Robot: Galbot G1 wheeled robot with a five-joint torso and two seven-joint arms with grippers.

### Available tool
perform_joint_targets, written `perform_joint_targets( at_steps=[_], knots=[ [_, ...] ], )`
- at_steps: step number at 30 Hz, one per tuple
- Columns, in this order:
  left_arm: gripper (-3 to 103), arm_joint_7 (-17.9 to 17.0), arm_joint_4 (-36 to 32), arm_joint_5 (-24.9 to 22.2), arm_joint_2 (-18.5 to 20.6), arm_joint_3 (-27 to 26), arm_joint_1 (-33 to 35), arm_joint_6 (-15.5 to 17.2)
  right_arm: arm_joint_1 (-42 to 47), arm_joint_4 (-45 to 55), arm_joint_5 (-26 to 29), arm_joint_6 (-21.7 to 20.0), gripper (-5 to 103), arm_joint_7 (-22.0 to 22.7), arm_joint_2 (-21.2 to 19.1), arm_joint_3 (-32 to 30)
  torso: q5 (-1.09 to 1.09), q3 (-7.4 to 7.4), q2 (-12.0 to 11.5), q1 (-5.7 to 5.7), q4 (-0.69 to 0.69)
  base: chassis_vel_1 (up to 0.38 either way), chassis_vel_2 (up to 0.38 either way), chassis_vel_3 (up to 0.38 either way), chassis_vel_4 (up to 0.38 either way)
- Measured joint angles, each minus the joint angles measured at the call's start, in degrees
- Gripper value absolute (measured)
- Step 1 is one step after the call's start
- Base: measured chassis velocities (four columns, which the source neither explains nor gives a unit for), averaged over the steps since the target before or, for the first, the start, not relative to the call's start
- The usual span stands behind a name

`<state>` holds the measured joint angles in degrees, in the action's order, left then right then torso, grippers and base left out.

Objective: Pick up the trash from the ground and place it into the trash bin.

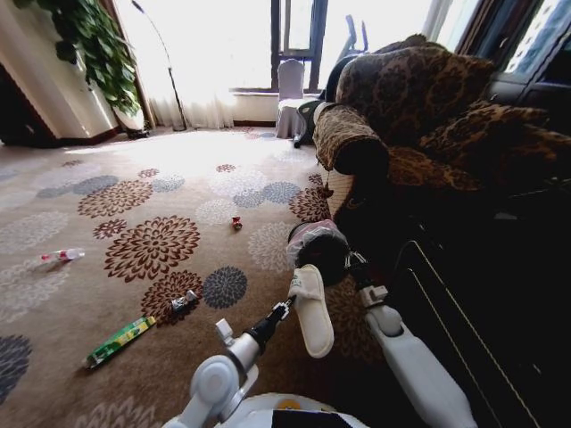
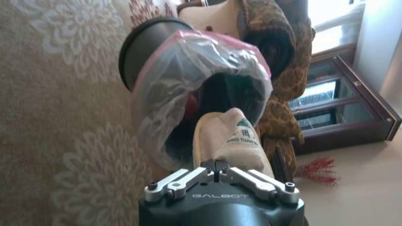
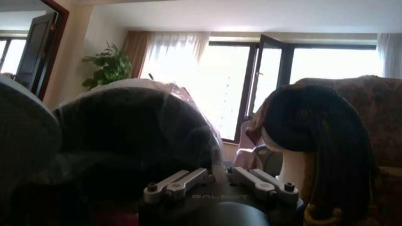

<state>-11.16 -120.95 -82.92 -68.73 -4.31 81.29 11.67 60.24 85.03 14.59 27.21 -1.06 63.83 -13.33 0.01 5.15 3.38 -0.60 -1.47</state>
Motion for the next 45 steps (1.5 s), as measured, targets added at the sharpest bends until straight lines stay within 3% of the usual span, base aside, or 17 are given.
perform_joint_targets(
  at_steps=[3,10,19,26,28,31,34,36,38,41,45],
  knots=[
    [0,-0.07,1.38,-0.26,-0.03,1.19,-1.51,-0.59,0.48,0.97,-0.19,-0.06,0,0.00,-0.10,0.31,0.00,0.00,0.00,0.00,0.00,0.000,0.000,0.000,0.000],
    [0,-0.30,6.56,0.37,-2.49,4.75,-7.07,-6.54,1.82,2.66,-1.19,-0.71,0,0.00,-0.36,1.72,0.00,0.00,0.00,0.00,0.00,0.000,0.000,0.000,0.000],
    [0,-6.52,8.83,0.69,-6.28,7.26,-10.23,-13.49,2.45,3.39,-7.85,-1.79,0,0.01,-0.82,1.13,-0.01,0.00,0.00,0.00,0.00,0.000,0.000,0.000,0.000],
    [0,-9.45,8.96,-2.27,-8.16,7.13,-10.98,-15.70,3.09,3.45,-8.70,-2.22,0,0.01,-0.79,0.28,0.00,0.00,0.00,0.00,0.00,0.000,0.000,0.000,0.000],
    [0,-12.29,9.25,-4.68,-9.51,6.44,-11.97,-15.95,3.51,3.73,-8.71,-2.27,0,0.01,-0.79,-0.06,0.00,0.00,0.00,0.00,0.00,0.000,0.000,0.000,0.000],
    [0,-13.77,9.53,-6.08,-10.45,6.00,-12.56,-15.95,3.77,4.13,-8.68,-2.38,0,0.02,-0.91,-0.23,0.00,0.00,0.00,0.00,0.00,0.000,0.000,0.000,0.000],
    [5,-15.17,10.43,-6.99,-11.86,5.62,-13.38,-15.98,4.14,4.65,-8.54,-2.41,0,0.02,-1.26,-0.53,0.00,0.00,0.00,0.00,-0.01,0.000,0.000,0.000,0.000],
    [20,-15.75,10.96,-8.63,-13.43,4.88,-14.04,-16.43,4.80,5.32,-8.29,-2.51,0,0.02,-1.54,-1.15,0.00,0.00,0.00,0.00,0.00,0.000,0.000,0.000,0.000],
    [20,-16.21,11.17,-9.27,-13.93,4.67,-14.35,-16.60,5.09,5.53,-8.20,-2.52,0,0.02,-1.61,-1.46,0.00,0.00,0.00,0.00,0.00,0.000,0.000,0.000,0.000],
    [36,-18.24,11.95,-9.60,-14.82,4.86,-14.84,-17.78,6.11,6.25,-7.24,-2.68,0,0.02,-2.16,-1.96,0.00,0.00,0.00,0.00,0.00,0.000,0.000,0.000,0.000],
    [47,-18.46,11.43,-9.68,-15.08,5.40,-13.83,-17.37,6.90,7.20,-6.27,-3.30,0,0.02,-3.29,-2.68,0.00,0.00,0.00,0.00,0.00,0.000,0.000,0.000,0.000]
  ],
)
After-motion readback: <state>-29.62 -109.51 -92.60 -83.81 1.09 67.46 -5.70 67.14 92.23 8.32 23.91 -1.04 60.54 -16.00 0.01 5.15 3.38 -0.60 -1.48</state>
